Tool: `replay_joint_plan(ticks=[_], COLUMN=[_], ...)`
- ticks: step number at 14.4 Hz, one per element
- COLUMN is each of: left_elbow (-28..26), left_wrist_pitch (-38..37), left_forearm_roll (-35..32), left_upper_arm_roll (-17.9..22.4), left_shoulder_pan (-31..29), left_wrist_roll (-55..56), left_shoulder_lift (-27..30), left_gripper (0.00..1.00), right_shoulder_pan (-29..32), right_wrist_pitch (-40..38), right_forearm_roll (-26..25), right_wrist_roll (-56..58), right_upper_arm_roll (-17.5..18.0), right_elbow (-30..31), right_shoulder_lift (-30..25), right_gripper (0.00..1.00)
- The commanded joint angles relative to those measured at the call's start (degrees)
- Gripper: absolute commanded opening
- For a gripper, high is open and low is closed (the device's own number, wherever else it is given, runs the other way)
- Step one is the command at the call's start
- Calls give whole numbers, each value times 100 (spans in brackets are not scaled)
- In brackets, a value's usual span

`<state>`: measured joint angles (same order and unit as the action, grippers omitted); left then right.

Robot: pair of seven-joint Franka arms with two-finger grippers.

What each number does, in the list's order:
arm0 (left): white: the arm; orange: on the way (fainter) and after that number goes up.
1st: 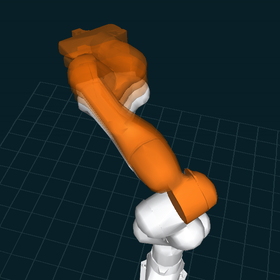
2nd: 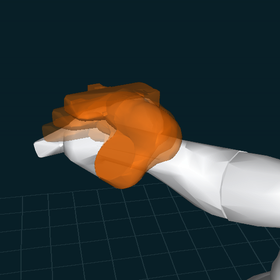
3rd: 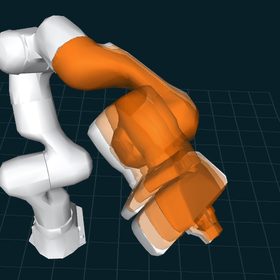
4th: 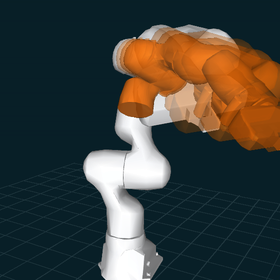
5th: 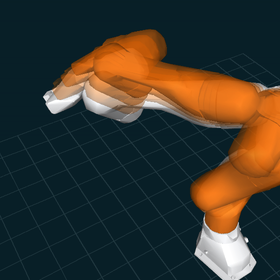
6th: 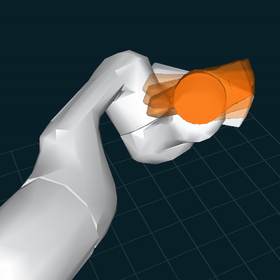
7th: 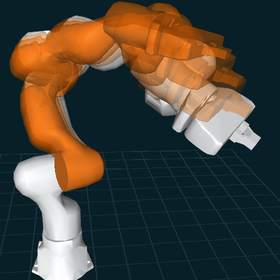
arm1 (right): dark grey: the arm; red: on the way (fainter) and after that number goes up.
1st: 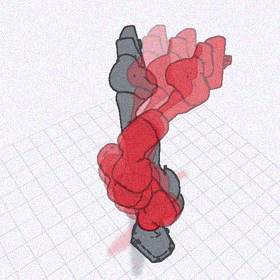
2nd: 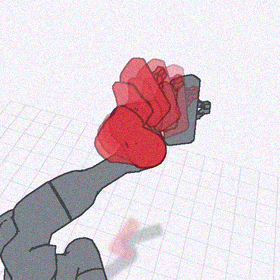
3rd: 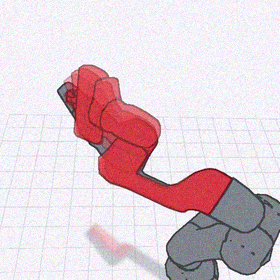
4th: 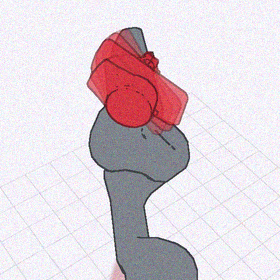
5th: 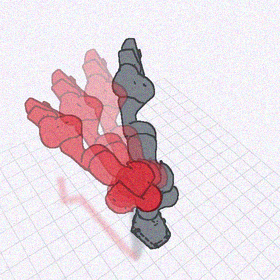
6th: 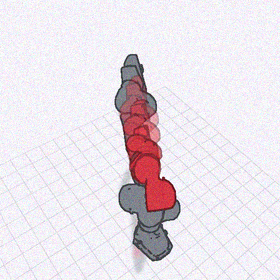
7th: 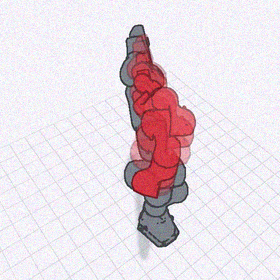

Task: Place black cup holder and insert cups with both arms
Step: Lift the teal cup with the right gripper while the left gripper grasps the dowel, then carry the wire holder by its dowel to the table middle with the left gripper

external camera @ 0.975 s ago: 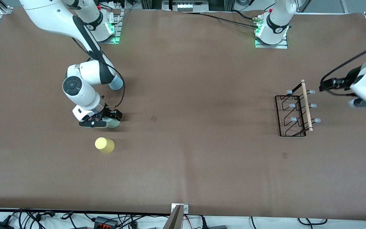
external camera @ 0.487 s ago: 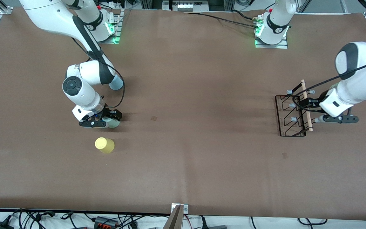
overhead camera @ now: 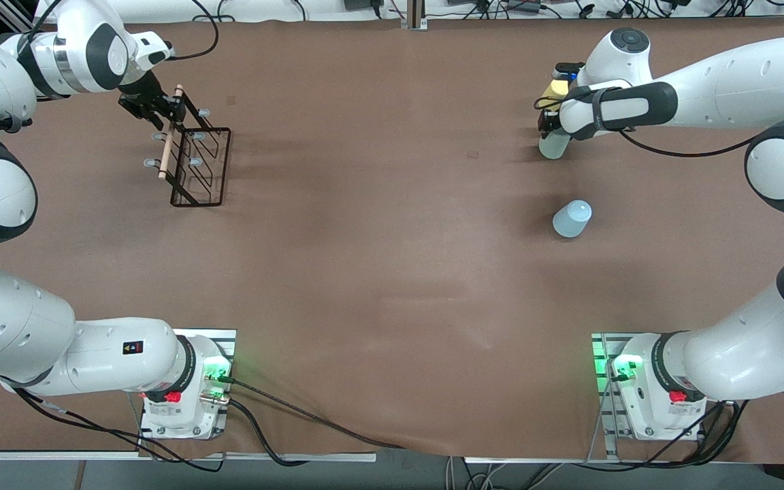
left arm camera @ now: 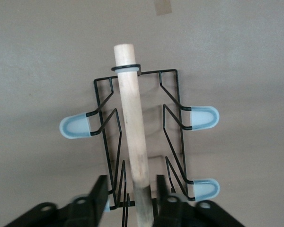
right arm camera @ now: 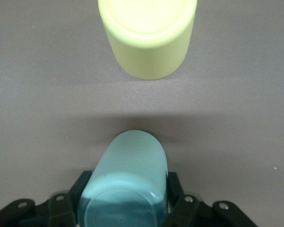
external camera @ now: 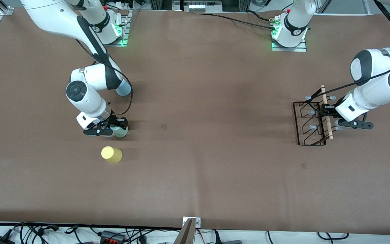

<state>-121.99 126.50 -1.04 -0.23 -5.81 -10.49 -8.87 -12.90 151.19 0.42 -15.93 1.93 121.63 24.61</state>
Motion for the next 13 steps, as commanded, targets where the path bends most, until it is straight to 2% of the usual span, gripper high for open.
replay_joint_plan(ticks=[1,3,7,10,13], left_elbow=[-132,-132,-44,280,877], left_wrist_pitch=[50,33,-37,-379,-1274], left_forearm_roll=[-107,-107,-107,-107,-28], left_upper_arm_roll=[-30,-30,-30,-39,-74], left_shoulder_pan=[-17,-17,-17,-8,44], left_wrist_roll=[-68,-68,-67,-32,-50], left_shoulder_lift=[175,175,183,184,210], left_gripper=[20,11,1,1,1], right_shoulder_pan=[-11,-28,-37,-46,-55], right_wrist_pitch=[-229,-974,-2574,-3498,-3948], right_forearm_roll=[-7,-16,-77,-95,-95], right_wrist_roll=[186,396,476,485,529], right_upper_arm_roll=[-17,-17,-9,26,44], right_elbow=[45,-7,1,19,19], right_shoulder_lift=[-385,-885,-2106,-2758,-3049], right_gripper=[4,4,4,4,4])
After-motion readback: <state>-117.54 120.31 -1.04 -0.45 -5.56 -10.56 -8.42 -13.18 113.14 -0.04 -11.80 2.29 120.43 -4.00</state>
